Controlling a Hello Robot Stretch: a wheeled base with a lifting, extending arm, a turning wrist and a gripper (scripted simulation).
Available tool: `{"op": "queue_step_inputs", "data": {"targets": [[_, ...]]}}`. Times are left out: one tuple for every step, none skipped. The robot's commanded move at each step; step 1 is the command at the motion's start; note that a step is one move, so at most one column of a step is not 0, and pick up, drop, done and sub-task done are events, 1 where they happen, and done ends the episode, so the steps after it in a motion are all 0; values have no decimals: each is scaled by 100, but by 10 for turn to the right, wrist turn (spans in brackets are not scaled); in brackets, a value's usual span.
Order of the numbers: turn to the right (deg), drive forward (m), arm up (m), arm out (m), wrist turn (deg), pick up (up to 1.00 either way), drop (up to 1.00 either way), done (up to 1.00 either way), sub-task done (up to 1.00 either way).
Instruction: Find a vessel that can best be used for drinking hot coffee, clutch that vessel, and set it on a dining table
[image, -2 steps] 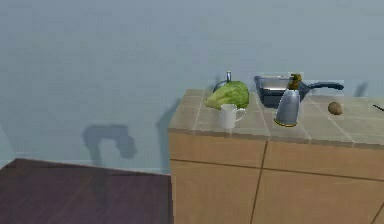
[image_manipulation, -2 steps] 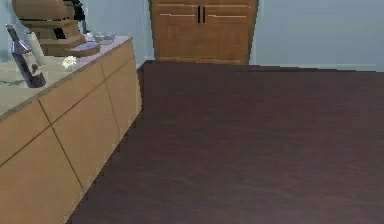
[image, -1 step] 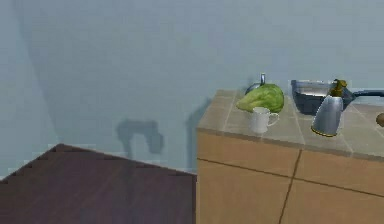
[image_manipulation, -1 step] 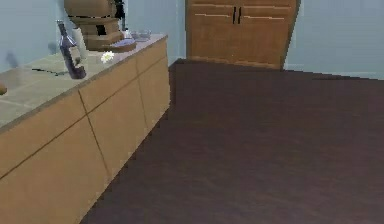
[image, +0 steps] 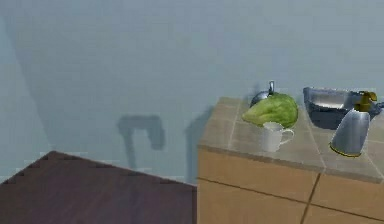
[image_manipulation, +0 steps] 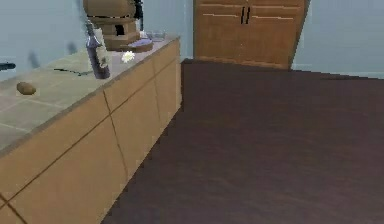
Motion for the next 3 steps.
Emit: {"op": "queue_step_inputs", "data": {"targets": [[-450,0,0,0,0,0,0,0,0],[-210,0,0,0,0,0,0,0,0],[0,0,50,0,0,0,0,0,0]]}}
